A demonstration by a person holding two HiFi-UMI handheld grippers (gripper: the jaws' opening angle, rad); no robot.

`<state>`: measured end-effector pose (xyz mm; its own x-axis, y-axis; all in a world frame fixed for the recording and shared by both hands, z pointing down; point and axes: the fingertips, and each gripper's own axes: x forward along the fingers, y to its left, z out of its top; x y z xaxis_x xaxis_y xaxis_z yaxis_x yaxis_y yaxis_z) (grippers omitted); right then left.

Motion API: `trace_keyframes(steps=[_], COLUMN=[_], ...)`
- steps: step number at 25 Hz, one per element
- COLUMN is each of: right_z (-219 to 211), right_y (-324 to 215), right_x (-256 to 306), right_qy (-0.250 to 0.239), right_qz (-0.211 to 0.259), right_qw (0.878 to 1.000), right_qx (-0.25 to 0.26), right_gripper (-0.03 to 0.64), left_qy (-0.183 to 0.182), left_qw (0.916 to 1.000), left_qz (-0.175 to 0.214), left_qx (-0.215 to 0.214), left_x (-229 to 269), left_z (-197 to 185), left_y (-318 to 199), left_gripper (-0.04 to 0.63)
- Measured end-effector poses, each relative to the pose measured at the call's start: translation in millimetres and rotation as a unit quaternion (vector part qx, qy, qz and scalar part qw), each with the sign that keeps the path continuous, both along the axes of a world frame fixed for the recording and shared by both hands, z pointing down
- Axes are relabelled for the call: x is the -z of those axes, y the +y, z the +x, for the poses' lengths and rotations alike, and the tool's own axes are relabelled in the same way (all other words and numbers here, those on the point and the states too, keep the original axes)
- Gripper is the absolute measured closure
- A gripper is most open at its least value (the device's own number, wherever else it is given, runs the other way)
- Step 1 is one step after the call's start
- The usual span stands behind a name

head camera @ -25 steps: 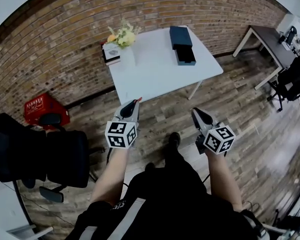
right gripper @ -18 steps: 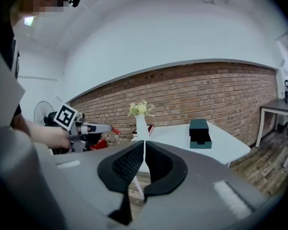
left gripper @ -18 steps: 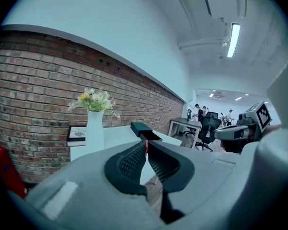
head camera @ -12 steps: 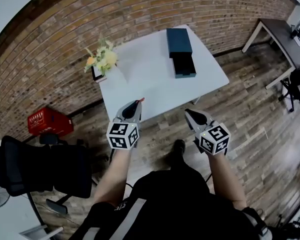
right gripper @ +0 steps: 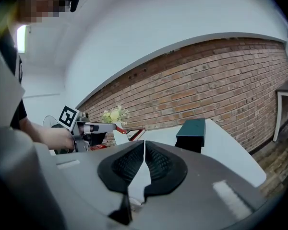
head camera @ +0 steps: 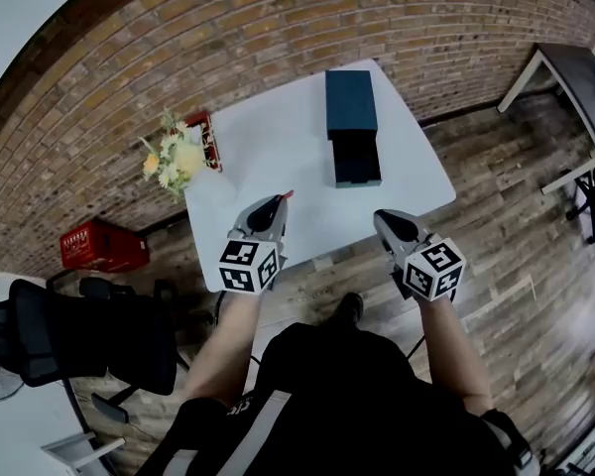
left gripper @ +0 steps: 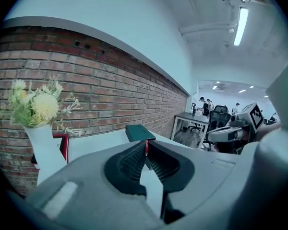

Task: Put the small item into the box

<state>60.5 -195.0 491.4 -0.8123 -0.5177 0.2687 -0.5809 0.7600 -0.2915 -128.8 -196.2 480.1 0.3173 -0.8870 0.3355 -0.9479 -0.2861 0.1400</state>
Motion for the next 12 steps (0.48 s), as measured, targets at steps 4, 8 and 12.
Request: trace_keyframes(steps=[4, 8, 12], right_z=[-2, -7, -14], right_y=[-22, -36, -60], right_x=[2, 3, 10], right_qy=[-0.001, 0.002, 0.012], right_qz=[-0.002, -0.006, 0.0], right_qw=[1.0, 1.0, 1.0], right_qx=[0.011, 0.017, 0.007], right_gripper=[0.609, 0.609, 0.609], left_qy=[0.005, 0.011, 0.02], left_qw=[0.9999, 0.9999, 0.9996], left_qz=[-0.008, 0.002, 0.019], left_qx=[0.006, 0.007, -0.007], left_x=[0, 8, 15], left_z=[1, 0, -5], left_y=[-17, -35, -56], left_gripper=[0.577, 0.577, 0.577])
